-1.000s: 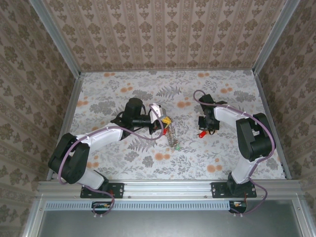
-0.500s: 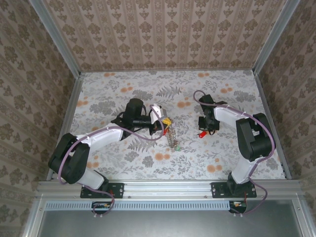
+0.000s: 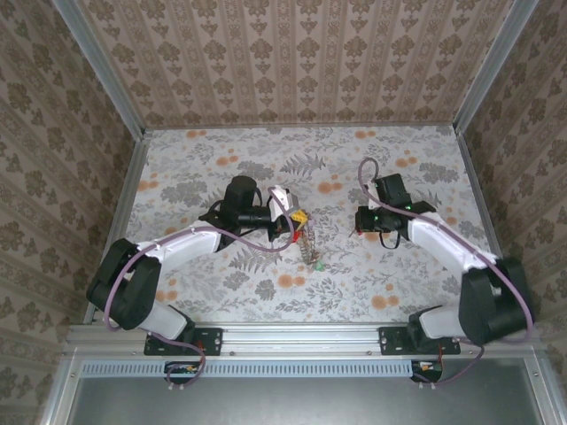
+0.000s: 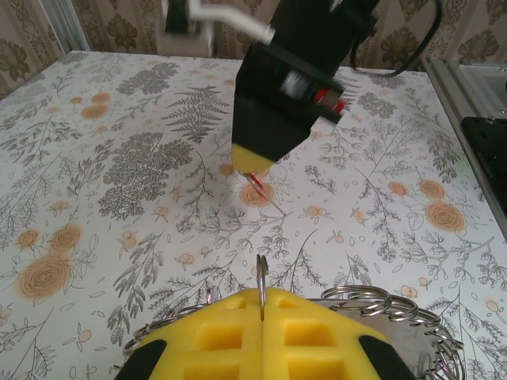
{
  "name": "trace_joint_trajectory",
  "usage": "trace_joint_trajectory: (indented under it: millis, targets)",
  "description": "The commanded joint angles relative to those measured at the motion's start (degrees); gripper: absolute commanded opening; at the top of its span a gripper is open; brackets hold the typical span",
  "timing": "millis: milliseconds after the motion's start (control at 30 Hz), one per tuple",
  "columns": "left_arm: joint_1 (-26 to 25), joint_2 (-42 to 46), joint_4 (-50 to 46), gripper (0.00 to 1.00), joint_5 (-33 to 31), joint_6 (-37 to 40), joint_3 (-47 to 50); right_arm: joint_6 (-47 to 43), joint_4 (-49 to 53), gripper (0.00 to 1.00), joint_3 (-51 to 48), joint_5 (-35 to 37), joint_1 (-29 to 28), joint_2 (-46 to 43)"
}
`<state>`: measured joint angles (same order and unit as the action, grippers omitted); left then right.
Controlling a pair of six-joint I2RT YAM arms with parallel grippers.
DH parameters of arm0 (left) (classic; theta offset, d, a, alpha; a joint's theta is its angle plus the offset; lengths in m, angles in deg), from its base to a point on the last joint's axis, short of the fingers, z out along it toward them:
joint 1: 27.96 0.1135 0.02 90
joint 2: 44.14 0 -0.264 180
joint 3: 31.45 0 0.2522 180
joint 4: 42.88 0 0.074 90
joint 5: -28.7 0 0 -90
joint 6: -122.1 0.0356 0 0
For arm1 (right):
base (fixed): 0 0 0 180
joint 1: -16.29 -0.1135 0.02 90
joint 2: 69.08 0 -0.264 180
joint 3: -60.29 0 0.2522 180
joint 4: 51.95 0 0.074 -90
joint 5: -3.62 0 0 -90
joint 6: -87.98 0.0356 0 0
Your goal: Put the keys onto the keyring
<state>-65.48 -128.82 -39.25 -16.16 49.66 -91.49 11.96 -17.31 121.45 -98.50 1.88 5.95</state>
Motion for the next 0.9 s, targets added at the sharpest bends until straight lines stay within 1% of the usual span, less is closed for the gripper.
trace_joint_trajectory:
  millis: [0, 67, 267, 433, 667, 733, 867]
  targets:
    - [0.3, 0.5, 5.2, 0.00, 2.6, -1.3, -0.7, -8.2, -8.3, 0.05, -2.8, -12.5, -0.1, -6.2]
    - [0.3, 0.6, 5.8, 0.00, 3.3, -1.4, -0.7, -11.1, -10.3, 0.02, -4.1, -15.6, -0.1, -8.9]
    - [0.3, 0.7, 6.9, 0.00, 5.4, -1.2, 0.0, -17.2, -18.9, 0.00, -8.3, -26.9, -0.1, -13.8]
    - [0.2, 0.6, 7.2, 0.00, 7.3, -1.0, 0.3, -19.6, -24.7, 0.00, -11.4, -30.5, -0.2, -16.4]
    - [0.1, -0.1, 7.2, 0.00, 9.3, -0.8, 0.0, -21.8, -25.7, 0.00, -10.9, -37.7, -0.2, -15.9]
    - [0.0, -0.4, 7.3, 0.00, 9.7, -0.9, -0.3, -21.1, -26.9, 0.00, -10.5, -38.5, -0.4, -15.0]
    - [-0.3, -0.8, 7.4, 0.00, 9.5, -1.0, -0.8, -20.9, -27.2, 0.00, -8.9, -37.8, -1.4, -13.4]
